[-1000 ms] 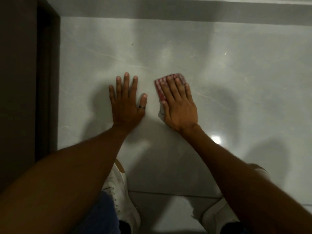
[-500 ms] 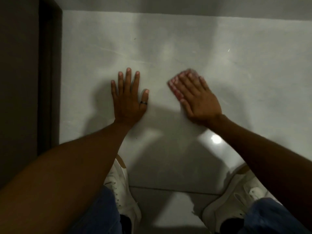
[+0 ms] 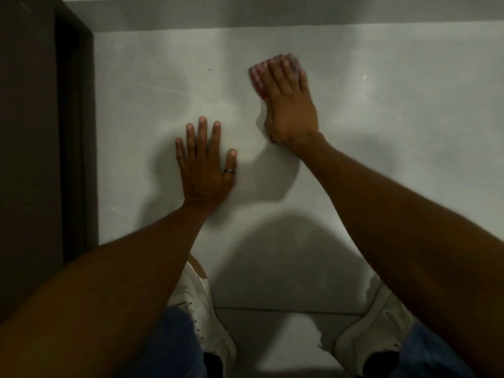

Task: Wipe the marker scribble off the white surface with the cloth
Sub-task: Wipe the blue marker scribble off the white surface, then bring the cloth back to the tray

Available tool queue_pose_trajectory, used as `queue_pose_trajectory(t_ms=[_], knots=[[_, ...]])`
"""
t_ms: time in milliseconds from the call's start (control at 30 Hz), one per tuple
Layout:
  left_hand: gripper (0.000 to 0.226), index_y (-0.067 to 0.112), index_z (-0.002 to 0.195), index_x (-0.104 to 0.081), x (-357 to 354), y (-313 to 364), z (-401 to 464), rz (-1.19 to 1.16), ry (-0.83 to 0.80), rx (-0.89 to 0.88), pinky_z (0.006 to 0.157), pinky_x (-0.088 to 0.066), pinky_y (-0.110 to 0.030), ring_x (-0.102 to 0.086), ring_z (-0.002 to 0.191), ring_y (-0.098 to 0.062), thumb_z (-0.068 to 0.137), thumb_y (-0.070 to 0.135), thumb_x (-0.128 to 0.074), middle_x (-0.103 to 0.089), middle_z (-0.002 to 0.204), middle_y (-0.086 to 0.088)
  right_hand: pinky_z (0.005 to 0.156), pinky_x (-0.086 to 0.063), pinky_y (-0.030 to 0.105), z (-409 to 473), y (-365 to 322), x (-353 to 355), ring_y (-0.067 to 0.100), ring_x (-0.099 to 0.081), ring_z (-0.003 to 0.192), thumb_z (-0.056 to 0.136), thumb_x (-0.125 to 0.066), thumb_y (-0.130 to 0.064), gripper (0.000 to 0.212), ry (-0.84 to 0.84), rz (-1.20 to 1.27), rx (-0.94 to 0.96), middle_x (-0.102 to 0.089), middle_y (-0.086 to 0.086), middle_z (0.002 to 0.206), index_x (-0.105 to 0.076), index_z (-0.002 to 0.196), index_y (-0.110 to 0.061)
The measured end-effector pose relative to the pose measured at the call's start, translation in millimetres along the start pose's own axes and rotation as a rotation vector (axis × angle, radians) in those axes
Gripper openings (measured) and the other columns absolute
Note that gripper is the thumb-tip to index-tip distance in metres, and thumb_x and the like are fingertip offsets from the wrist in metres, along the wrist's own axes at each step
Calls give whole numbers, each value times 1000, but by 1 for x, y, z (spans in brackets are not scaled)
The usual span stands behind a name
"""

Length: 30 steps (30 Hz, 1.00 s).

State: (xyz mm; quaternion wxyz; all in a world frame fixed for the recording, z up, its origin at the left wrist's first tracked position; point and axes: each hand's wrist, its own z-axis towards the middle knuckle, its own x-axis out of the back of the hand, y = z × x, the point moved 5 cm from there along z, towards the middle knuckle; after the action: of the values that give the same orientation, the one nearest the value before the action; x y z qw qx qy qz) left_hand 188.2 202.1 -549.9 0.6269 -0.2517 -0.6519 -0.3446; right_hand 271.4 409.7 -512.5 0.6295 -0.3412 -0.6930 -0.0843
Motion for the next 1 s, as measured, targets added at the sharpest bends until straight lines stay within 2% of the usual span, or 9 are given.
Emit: queue_pose_trajectory(t_ms=[233, 333, 433, 533, 600, 700, 800, 867, 1000], knots=[[70, 20, 172, -21, 15, 10, 2, -16, -233, 38, 136, -9, -59, -12, 167, -38, 112, 51, -37, -15, 180, -13, 128, 18, 43, -96, -20, -22, 34, 13, 167, 111, -37, -8, 73, -156, -1, -192, 11, 12, 180, 5, 170, -12], [68, 14, 172, -22, 39, 13, 12, -101, -511, 80, 135, -14, -52, -13, 166, -40, 113, 38, -45, -10, 180, -17, 130, 18, 46, -132, -19, -12, 36, 11, 167, 103, -64, -12, 95, -359, 65, -285, 9, 15, 180, 3, 171, -12], [62, 5, 166, -35, 95, 32, 9, -326, -961, 358, 128, -30, -41, -34, 159, -36, 115, 40, -43, -30, 175, -19, 123, -42, 45, -148, -37, 39, 41, -51, 145, 103, -68, -26, 64, -461, 679, -577, -52, 25, 155, -42, 158, -6], [61, 15, 153, -55, 196, 77, -19, -879, -1202, 748, 100, -54, -45, -61, 128, -34, 112, 59, -37, -62, 148, -10, 88, -60, 40, -154, -72, 117, 34, -69, 93, 113, -48, -42, 55, -211, 1613, -954, -69, 24, 112, -58, 144, 2], [58, 19, 146, -61, 268, 93, -30, -1244, -1135, 903, 84, -64, -46, -72, 119, -33, 109, 61, -47, -67, 143, -8, 95, -58, 40, -148, -107, 177, 34, -68, 110, 113, -41, -28, 51, -153, 2000, -986, -64, 26, 133, -49, 154, 2], [35, 17, 136, -67, 373, 86, -34, -1626, -929, 1107, 76, -68, -42, -82, 102, -33, 107, 37, -66, -74, 131, -13, 106, -52, 43, -126, -159, 267, 36, -62, 121, 110, -40, -25, 53, -170, 2109, -899, -58, 25, 141, -46, 156, 0], [26, 15, 122, -73, 450, 46, -27, -1694, -721, 1215, 78, -69, -41, -83, 90, -29, 108, 1, -56, -78, 109, -10, 112, -46, 51, -97, -217, 338, 42, -54, 127, 110, -43, -44, 65, -330, 1982, -721, -57, 24, 143, -41, 160, -2], [40, 20, 112, -79, 495, 5, -15, -1712, -542, 1203, 79, -68, -39, -78, 89, -26, 108, -3, -47, -74, 93, -5, 95, -60, 51, -67, -253, 374, 47, -62, 120, 110, -50, -31, 55, -406, 1815, -607, -63, 21, 139, -42, 157, -6], [28, 35, 108, -75, 554, -55, 9, -1680, -300, 1146, 84, -64, -43, -70, 122, -23, 108, 13, -58, -74, 117, 0, 94, -66, 37, -12, -345, 408, 35, -75, 116, 106, -52, 2, 47, -575, 1553, -408, -71, 22, 135, -52, 152, -8]])
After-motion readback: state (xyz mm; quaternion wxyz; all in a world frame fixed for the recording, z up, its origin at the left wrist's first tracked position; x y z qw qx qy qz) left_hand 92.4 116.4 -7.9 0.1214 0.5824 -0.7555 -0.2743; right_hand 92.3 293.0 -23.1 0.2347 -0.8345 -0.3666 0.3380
